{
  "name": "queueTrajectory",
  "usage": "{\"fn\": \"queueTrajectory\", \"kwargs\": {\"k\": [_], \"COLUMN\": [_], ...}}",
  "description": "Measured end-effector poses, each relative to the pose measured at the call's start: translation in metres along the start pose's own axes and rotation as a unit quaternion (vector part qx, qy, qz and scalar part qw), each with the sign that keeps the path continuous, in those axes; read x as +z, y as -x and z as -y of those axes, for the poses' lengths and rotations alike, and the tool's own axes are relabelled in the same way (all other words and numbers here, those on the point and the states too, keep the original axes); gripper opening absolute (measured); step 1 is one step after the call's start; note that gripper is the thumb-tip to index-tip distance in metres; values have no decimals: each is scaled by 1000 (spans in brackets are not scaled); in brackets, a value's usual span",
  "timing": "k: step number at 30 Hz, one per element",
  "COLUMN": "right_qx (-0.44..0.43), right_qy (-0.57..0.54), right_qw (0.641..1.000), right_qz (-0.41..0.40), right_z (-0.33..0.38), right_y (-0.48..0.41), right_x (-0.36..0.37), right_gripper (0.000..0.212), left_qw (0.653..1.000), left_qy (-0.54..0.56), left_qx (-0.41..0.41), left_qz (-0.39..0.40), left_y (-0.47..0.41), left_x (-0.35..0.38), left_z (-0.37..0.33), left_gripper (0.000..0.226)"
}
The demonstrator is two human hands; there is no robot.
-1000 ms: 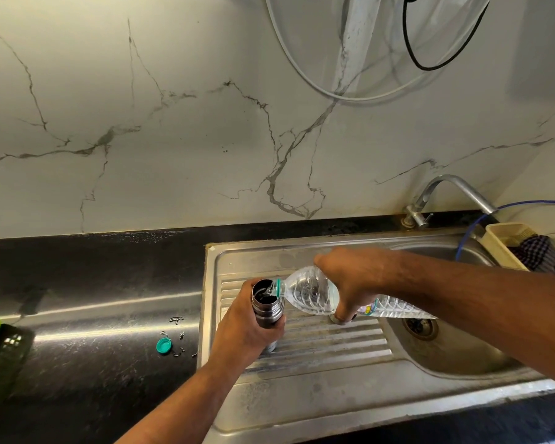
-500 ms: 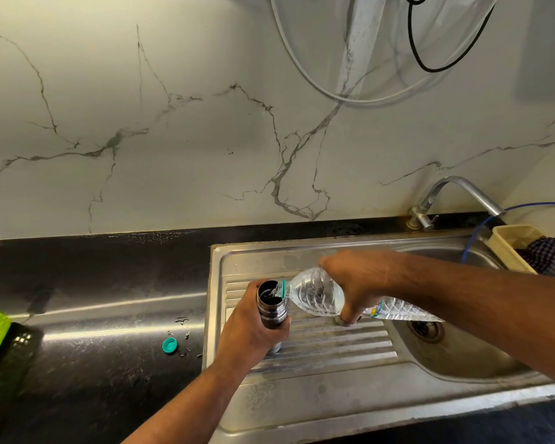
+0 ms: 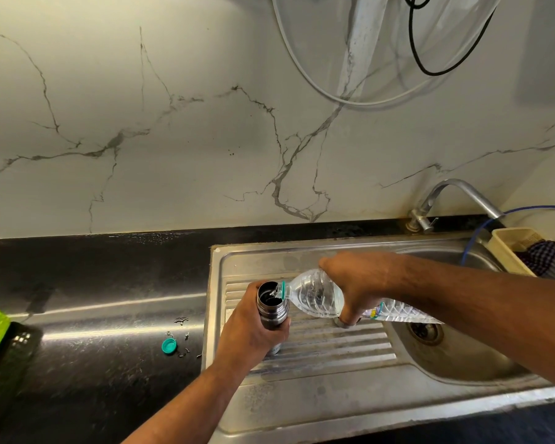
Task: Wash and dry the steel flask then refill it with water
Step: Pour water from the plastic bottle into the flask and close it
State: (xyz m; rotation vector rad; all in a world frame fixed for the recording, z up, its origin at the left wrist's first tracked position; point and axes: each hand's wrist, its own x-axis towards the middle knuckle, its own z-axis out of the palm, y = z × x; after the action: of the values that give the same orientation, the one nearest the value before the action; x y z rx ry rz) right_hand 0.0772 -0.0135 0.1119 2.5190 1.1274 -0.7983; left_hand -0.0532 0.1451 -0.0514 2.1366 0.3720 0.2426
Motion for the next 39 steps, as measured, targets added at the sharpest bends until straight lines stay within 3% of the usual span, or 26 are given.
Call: {"fn": "queueTrajectory", "kwargs": {"k": [39], "right_qx": [7], "right_qy": [15], "right_qw": [1000], "right_qz": [8], "right_z": [4], "right_y": [5], "right_x": [-5], "right_gripper": [85], "left_qw": [1000], "left_qy": [-4], "left_qx": [10], "left_qz": [0], "left_y": [1], "left_x": [0], "left_z": [1], "left_gripper": [81]}}
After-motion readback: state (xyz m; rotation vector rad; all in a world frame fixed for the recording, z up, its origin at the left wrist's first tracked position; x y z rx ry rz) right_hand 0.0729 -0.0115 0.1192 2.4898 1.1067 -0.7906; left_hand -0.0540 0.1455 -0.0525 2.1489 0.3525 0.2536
